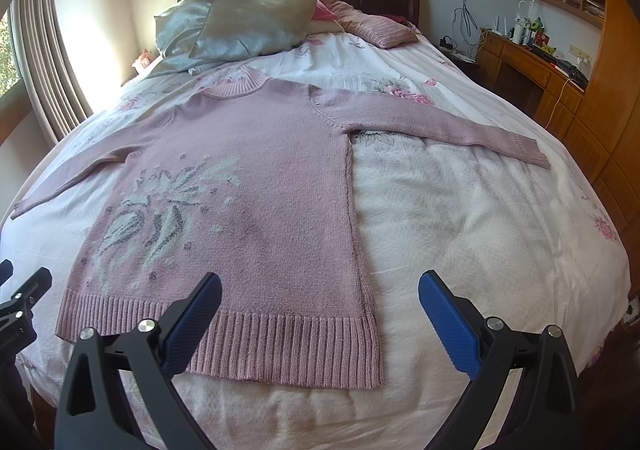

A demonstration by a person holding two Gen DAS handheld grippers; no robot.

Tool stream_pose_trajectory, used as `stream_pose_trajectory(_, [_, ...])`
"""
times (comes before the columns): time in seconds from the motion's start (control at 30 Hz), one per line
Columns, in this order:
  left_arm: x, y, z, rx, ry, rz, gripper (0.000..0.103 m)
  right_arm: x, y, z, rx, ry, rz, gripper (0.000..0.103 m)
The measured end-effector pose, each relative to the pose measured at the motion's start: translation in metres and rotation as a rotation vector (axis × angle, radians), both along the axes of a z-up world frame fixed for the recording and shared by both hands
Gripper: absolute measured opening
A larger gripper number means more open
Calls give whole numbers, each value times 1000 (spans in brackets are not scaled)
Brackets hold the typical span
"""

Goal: Fold small clothes

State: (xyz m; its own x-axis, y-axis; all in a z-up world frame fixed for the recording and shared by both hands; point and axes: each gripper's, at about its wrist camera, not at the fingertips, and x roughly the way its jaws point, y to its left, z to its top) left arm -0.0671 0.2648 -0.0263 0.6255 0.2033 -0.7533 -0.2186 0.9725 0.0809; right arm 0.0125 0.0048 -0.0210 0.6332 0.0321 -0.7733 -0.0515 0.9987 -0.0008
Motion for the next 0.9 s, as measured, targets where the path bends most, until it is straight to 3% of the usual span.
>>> stream_pose_trajectory(0.43, [-2,-4,1,4,0,11,100,-1,-2,0,7,-9,7,99])
stream_pose_trajectory(0.63, [0,-2,-2,-136,-10,20,100,9,-19,0,58,-37,75,99])
stream_pose_trajectory(0.8, [41,-23,-6,-51,18,1,100,46,-46,-5,18,-27,57,99])
stream_pose_trajectory(0.9, [81,-37,-5,-57,6,-11,100,85,-78,-3,20,-6,32,99])
